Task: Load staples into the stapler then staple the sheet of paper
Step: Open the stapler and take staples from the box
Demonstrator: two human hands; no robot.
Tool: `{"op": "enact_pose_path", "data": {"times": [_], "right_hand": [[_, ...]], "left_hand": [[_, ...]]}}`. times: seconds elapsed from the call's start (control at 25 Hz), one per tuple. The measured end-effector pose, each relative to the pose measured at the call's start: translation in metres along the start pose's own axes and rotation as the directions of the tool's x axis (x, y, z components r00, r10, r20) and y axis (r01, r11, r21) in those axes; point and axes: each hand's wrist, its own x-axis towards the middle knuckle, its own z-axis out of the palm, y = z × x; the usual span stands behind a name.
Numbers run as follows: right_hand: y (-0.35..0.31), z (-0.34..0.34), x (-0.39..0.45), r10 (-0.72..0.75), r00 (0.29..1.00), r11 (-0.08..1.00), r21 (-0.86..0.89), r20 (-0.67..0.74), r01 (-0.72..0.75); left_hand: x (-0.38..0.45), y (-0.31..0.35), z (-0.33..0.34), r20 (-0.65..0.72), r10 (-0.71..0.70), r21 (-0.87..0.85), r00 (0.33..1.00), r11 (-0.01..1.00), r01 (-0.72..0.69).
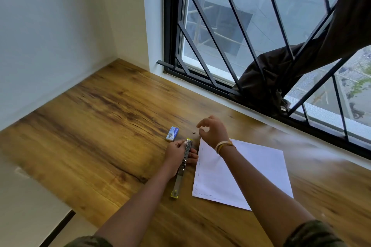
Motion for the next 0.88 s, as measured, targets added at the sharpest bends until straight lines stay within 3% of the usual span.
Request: {"op": "enact_pose_path", "data": {"times": [0.12,0.28,0.48,0.72,0.88], "right_hand": [[-0.008,0.002,-0.039,-0.013,0.998,0.981,0.192,-0.068,0.026],[-0.026,0.010,-0.090,-0.127,0.992,0.921,0.374,0.024,0.109],[-0.033,0.008,-0.103,-0.134,0.990,0.928,0.356,0.041,0.111],[-0.027,0.002,-0.103,-0.171,0.978,0.966,0.217,0.119,0.143],[-0.021,0.002,-0.101,-0.129,0.991,0.975,0.185,0.033,0.121]], "left_hand": [[-0.001,0.001,0.000,0.003,0.022,0.012,1.000,1.000,-0.022],[-0.004,0.000,-0.002,-0.013,0.093,0.032,0.996,0.995,-0.093],[-0.011,0.007,-0.001,-0.011,0.011,-0.051,1.000,0.999,-0.012],[-0.014,0.012,-0.001,0.030,-0.077,-0.178,0.997,0.981,0.081],[-0.009,0.020,-0.004,-0.119,-0.050,-0.005,0.992,0.999,0.050]]}}
